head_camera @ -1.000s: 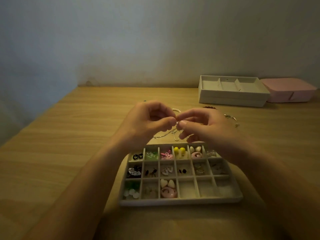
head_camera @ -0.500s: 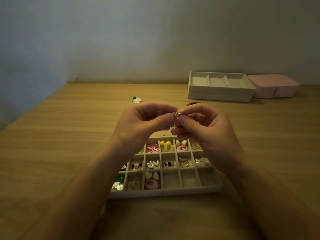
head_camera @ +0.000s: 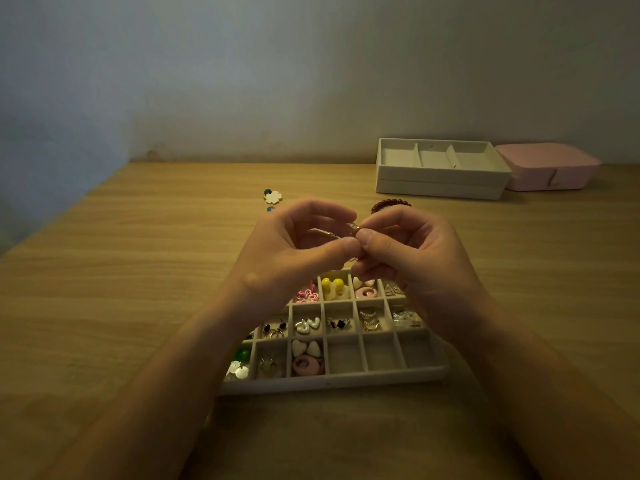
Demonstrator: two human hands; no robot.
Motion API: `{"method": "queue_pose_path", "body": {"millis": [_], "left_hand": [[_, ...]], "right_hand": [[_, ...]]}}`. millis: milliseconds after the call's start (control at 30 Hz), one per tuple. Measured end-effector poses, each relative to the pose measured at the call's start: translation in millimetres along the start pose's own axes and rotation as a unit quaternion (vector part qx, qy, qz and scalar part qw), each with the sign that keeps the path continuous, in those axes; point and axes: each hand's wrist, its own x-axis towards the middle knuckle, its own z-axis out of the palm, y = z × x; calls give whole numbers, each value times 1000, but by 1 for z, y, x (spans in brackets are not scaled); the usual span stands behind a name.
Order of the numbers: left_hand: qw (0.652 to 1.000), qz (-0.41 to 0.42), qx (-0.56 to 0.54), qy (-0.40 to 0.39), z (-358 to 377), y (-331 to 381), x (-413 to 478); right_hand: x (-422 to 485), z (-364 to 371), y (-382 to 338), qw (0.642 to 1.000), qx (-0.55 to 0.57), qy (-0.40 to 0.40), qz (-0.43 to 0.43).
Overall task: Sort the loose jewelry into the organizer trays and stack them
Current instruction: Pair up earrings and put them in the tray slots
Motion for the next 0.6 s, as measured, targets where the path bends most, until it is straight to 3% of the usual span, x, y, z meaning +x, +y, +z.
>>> {"method": "queue_pose_path", "body": {"millis": [233,467,600], "left_hand": [[1000,13,8,18,4,-1,0],[992,46,106,60,7,-7,1],[995,21,82,57,8,-4,0]], "right_hand": [[0,-3,0,1000,-2,4,18],[1,-4,2,999,-16,17,26],[2,-4,2,999,-22,29,26]]}}
